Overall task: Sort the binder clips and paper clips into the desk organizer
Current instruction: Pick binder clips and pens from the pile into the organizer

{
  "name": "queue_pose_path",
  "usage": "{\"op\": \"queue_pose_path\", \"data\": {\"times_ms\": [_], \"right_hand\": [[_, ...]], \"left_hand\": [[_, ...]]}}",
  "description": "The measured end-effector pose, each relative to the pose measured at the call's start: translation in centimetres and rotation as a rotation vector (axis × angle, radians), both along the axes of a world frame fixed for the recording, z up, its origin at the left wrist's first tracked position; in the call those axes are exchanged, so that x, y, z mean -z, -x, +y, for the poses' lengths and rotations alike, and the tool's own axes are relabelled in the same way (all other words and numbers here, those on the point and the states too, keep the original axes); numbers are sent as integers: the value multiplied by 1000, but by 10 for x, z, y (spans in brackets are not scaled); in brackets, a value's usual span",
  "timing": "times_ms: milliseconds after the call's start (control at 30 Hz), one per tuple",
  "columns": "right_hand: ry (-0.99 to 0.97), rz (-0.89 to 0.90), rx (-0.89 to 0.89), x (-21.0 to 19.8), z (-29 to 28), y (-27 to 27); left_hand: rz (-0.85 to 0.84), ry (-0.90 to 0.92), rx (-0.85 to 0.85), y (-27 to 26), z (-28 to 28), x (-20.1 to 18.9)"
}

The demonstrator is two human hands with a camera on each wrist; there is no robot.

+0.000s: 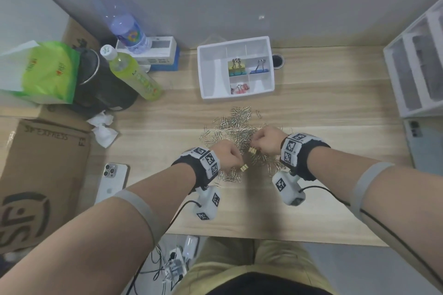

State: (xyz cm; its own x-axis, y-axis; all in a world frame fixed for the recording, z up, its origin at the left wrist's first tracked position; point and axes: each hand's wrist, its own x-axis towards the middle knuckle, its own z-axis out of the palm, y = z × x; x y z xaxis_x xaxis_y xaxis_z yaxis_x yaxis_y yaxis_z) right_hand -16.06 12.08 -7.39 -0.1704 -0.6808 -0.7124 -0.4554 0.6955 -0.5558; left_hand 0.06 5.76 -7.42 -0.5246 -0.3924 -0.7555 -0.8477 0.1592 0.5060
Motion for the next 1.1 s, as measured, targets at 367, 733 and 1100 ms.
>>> {"op": "queue_pose_path", "data": {"times_ms": [367, 733, 1100], "right_hand": [[-253, -513, 467, -8, -6, 11], [40, -452, 196, -6, -4, 4], [124, -363, 496, -13, 3, 27]], "left_hand": [[102, -521, -630, 5, -14, -18], [21, -568, -757, 9, -12, -23], [24, -577, -772, 17, -10, -11]]}}
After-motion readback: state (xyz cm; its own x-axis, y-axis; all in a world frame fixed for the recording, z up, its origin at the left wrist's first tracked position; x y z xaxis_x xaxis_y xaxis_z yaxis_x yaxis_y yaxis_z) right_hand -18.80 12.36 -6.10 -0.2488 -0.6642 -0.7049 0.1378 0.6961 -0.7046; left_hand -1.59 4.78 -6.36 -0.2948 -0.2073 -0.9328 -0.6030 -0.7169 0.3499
